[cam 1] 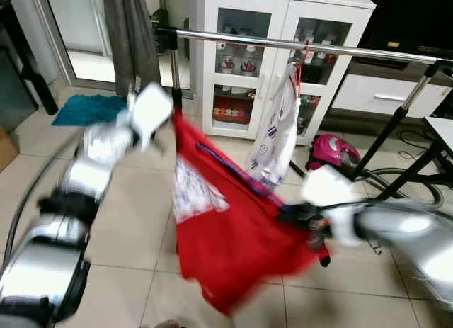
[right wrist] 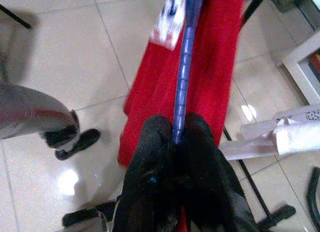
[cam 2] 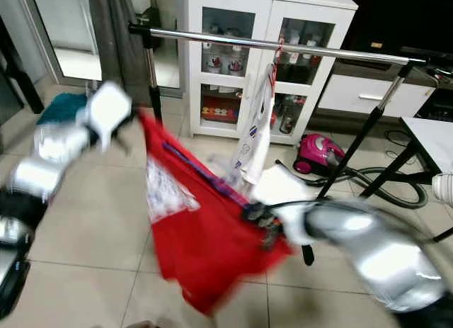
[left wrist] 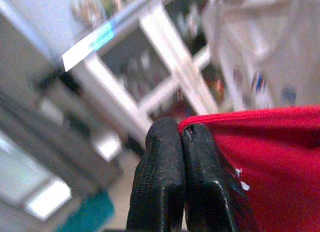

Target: Hang hanger

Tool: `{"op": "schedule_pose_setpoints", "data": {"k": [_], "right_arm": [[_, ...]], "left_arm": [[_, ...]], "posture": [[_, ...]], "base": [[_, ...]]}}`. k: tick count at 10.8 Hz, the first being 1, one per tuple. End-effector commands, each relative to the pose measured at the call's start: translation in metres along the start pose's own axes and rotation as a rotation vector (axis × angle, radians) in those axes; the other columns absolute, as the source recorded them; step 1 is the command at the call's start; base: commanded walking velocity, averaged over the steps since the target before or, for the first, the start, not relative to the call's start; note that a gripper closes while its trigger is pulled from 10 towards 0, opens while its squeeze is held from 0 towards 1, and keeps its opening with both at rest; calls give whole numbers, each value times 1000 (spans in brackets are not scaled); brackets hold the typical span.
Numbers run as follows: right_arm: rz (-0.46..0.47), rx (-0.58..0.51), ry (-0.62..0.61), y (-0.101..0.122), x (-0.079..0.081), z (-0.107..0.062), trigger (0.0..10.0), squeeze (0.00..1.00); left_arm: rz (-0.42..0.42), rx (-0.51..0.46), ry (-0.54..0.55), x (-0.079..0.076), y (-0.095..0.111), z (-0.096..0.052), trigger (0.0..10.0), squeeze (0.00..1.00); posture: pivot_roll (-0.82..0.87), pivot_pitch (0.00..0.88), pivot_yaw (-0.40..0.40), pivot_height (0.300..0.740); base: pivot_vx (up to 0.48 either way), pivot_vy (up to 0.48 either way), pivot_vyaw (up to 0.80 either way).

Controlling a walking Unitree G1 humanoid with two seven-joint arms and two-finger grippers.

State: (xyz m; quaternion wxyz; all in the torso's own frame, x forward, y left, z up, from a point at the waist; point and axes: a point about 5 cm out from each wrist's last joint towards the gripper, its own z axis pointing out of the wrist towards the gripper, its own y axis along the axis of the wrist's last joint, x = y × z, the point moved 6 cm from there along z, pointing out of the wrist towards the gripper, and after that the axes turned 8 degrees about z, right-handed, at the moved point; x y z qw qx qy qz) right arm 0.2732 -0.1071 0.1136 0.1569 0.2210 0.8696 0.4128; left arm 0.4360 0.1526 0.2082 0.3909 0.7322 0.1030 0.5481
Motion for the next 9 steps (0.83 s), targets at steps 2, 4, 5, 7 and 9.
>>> {"op": "schedule_pose_setpoints", "data": {"k": [2, 4, 5, 7, 9], "right_arm": [[22, 88, -33, -13, -4, 15, 0, 0], [27, 68, -83, -1, -11, 25, 0, 0], [103, -25, -88, 17, -12, 23, 0, 0], [140, -2, -81, 7, -9, 21, 0, 0], [125, 172, -99, -40, -5, 21, 0, 0]], "left_arm": [[44, -136, -15, 4, 49, 9, 0, 0], [60, -200, -221, -58, 69, 16, 0, 0], [83, -127, -285, -86, 48, 14, 0, 0], [-10, -171, -301, -102, 59, 9, 0, 0], [-106, -201, -293, -117, 76, 3, 0, 0]], "posture": [[-49, 0, -71, 740], [-50, 0, -71, 740], [-59, 0, -64, 740], [-65, 0, -67, 740], [-65, 0, -72, 740]], "base": [[0, 0, 0], [0, 0, 0], [0, 0, 0], [0, 0, 0], [0, 0, 0]]}}
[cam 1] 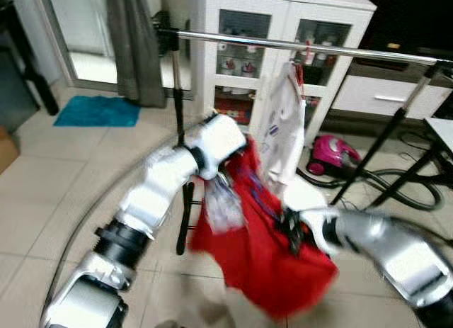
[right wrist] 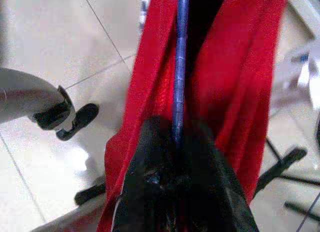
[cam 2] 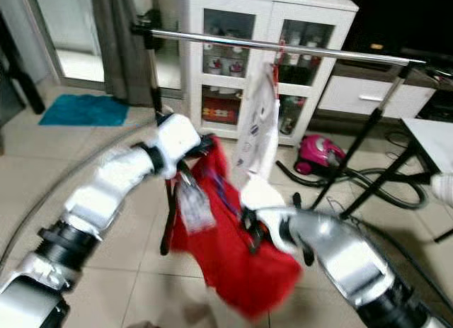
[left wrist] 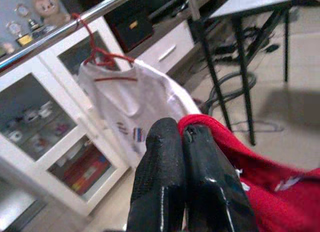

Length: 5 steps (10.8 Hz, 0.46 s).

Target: Hang hanger

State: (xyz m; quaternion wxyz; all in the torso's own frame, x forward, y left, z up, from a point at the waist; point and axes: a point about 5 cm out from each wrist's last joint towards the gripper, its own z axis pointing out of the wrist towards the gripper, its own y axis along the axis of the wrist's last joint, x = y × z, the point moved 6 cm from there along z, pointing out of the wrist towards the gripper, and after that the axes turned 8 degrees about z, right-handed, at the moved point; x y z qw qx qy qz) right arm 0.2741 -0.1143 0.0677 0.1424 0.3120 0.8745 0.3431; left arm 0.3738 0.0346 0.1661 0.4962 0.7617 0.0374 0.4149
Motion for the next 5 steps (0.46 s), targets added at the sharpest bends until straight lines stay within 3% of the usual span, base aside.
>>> {"op": "schedule_pose_setpoints", "data": {"k": [1, 2, 3, 5], "right_arm": [[35, -4, -52, -3, -14, -8, 0, 0], [78, -15, -74, -6, -21, -13, 0, 0], [143, -8, -92, -19, -29, -23, 0, 0], [186, 4, -97, -35, -31, -34, 0, 0]], "left_arm": [[-6, 51, 122, 24, -9, -9, 0, 0], [6, 112, 215, 43, -23, -20, 0, 0], [57, 257, 416, 84, -50, -53, 0, 0], [145, 390, 552, 112, -68, -88, 0, 0]], "posture": [[-67, 0, -69, 740], [-67, 0, -70, 740], [-67, 0, -75, 740], [-61, 0, -82, 740]], "base": [[0, 0, 0], [0, 0, 0], [0, 0, 0], [0, 0, 0]]}}
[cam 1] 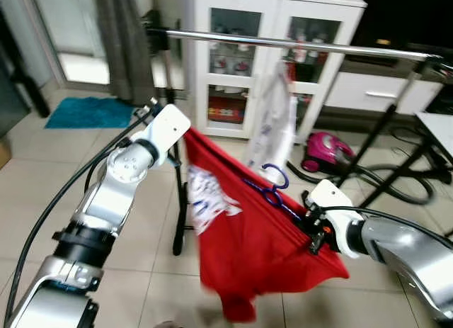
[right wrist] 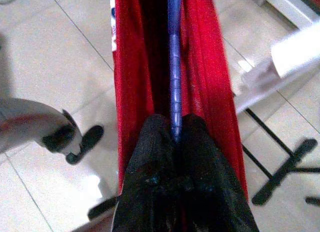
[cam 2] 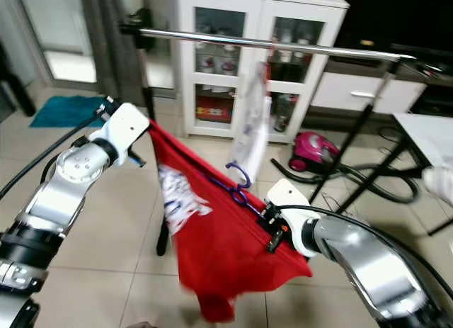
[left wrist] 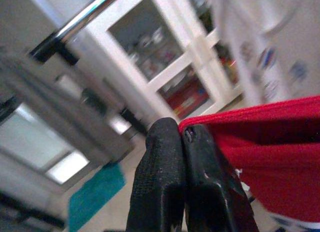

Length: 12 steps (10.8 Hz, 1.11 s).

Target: Hang hanger

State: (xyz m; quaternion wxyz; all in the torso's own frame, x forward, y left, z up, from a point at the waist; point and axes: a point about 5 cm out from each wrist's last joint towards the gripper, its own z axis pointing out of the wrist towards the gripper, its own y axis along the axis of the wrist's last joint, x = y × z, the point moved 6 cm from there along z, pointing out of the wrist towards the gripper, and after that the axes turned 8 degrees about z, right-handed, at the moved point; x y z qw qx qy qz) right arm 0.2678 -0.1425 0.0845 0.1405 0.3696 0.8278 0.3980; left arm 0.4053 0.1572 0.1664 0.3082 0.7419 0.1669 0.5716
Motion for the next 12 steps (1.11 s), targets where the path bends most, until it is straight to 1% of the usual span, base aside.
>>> {"op": "schedule_pose_setpoints", "data": {"k": [1, 2, 3, 4, 5, 7, 8, 9, 10, 11, 12], "right_arm": [[57, 28, -38, -13, -17, -15, 0, 0], [71, -66, 37, 3, -8, -20, 0, 0], [-21, -199, 212, 32, 18, -37, 0, 0], [-59, -233, 291, 38, 30, -45, 0, 0], [-50, -271, 305, 44, 32, -48, 0, 0], [-3, -338, 188, 54, 15, -40, 0, 0], [98, -471, 65, 74, -5, -36, 0, 0], [281, -681, -18, 101, -24, -39, 0, 0], [417, -841, -13, 115, -30, -42, 0, 0], [487, -912, -15, 120, -33, -40, 0, 0], [456, -914, -42, 121, -34, -36, 0, 0]], "left_arm": [[35, 108, 166, 43, -28, -11, 0, 0], [38, 149, 167, 41, -42, -12, 0, 0], [5, 190, 170, 38, -59, -13, 0, 0], [-30, 179, 176, 38, -57, -11, 0, 0], [-105, 133, 173, 38, -49, -7, 0, 0], [-435, 12, 133, 25, -30, 1, 0, 0], [-590, -60, 66, 11, -15, 1, 0, 0], [-655, -134, -88, -17, 9, -2, 0, 0], [-690, -232, -207, -36, 41, -8, 0, 0], [-694, -297, -296, -48, 65, -13, 0, 0], [-677, -334, -364, -57, 82, -19, 0, 0]], "posture": [[-60, 0, -84, 740], [-60, 0, -84, 740], [-62, 0, -84, 740], [-64, 0, -84, 740], [-64, 0, -84, 740], [-67, 0, -85, 740], [-69, 0, -83, 740], [-68, 0, -87, 740], [-63, 0, -91, 740], [-59, 0, -92, 740], [-55, 0, -92, 740]], "base": [[0, 0, 0], [0, 0, 0], [0, 0, 0], [0, 0, 0], [0, 0, 0], [0, 0, 0], [0, 0, 0], [0, 0, 0], [0, 0, 0], [0, 0, 0], [0, 0, 0]]}}
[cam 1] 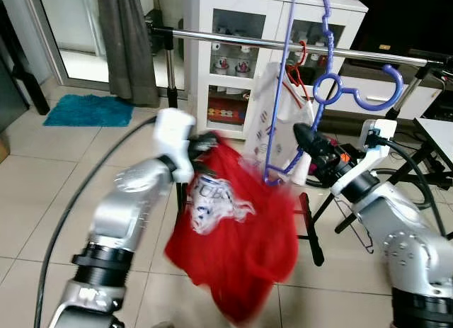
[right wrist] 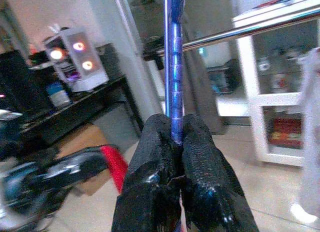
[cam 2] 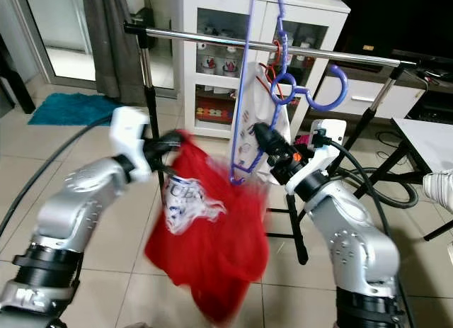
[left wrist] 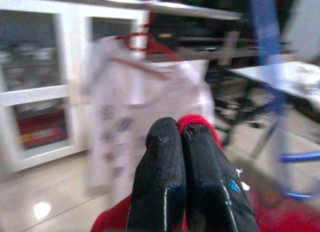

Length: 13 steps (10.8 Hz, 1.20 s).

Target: Hang hanger

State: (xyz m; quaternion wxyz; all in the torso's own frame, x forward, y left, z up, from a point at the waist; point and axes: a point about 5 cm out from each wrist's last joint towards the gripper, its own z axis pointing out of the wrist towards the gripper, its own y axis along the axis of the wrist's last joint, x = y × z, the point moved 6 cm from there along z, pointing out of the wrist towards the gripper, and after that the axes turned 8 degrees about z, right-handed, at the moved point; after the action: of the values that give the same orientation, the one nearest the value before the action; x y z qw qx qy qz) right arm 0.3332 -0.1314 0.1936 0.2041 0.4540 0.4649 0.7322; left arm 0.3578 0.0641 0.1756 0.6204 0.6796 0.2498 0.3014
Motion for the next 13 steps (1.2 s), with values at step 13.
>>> {"op": "schedule_pose_setpoints", "data": {"k": [13], "right_arm": [[-163, 0, -352, -22, -28, -38, 0, 0]], "left_arm": [[-30, 46, 408, 32, -25, -53, 0, 0]], "posture": [[-40, 0, -109, 740]], "base": [[0, 0, 0]]}}
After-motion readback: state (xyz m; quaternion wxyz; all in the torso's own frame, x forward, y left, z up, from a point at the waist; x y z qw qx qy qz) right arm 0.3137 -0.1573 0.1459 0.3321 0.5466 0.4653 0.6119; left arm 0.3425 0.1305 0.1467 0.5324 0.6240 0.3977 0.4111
